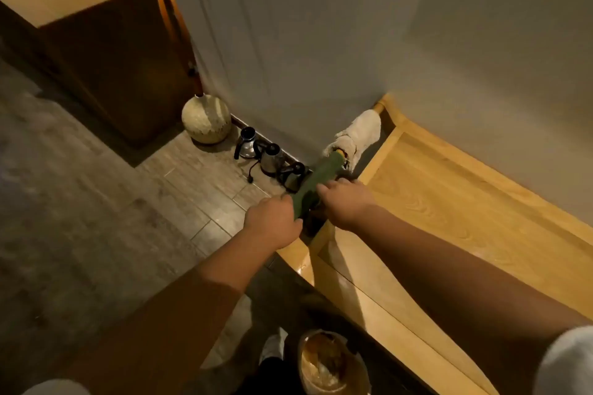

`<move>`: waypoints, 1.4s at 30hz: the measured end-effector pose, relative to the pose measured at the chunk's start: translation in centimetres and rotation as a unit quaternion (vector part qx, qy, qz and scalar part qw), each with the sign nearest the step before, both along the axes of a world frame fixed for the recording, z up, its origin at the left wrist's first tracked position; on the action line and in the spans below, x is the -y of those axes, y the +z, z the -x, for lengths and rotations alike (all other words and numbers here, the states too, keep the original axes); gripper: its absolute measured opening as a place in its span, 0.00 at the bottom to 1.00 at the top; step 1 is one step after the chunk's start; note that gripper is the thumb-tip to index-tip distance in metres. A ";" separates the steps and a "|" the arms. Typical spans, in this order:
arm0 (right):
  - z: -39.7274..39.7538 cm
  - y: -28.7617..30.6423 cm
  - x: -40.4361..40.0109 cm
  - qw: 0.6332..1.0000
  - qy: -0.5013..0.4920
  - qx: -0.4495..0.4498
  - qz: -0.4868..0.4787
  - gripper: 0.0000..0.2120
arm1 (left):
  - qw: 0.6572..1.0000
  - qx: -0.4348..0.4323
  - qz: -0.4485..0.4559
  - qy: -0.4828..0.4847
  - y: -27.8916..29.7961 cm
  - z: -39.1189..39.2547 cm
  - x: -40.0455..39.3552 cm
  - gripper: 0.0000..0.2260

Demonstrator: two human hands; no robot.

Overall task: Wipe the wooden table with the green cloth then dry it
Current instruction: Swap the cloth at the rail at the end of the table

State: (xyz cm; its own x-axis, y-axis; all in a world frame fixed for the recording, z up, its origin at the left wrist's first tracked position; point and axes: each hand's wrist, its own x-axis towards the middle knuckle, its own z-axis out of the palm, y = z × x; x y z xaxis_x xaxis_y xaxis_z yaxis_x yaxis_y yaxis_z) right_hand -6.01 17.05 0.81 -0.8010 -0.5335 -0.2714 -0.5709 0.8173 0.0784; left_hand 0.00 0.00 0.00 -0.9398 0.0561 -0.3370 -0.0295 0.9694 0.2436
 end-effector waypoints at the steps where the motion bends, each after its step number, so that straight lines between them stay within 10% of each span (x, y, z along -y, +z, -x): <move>1: 1.0 -0.5 0.4 1.000 0.011 0.002 -0.010 0.20 | 1.000 0.006 -0.011 0.014 -0.5 0.7 -0.1 0.21; 10: 7.9 -2.8 2.4 0.987 0.074 0.030 -0.143 0.33 | 0.991 0.081 -0.081 0.073 -5.3 4.3 -1.6 0.40; 23: 9.5 -1.8 1.6 0.971 0.159 0.057 -0.170 0.17 | 0.998 0.043 -0.018 0.043 -5.6 2.4 -1.6 0.14; 42: -3.6 5.5 -10.3 0.937 -0.127 0.092 0.312 0.04 | 0.989 -0.088 -0.045 -0.110 7.6 0.1 1.7 0.14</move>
State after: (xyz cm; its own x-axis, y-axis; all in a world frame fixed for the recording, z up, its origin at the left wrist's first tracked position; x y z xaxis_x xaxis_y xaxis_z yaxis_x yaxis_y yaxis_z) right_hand -2.40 27.31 6.34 -0.8937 -0.4335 -0.1158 -0.3092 0.7819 -0.5413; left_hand -0.14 -1.71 7.64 -0.9454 0.2878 -0.1530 0.2304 0.9221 0.3108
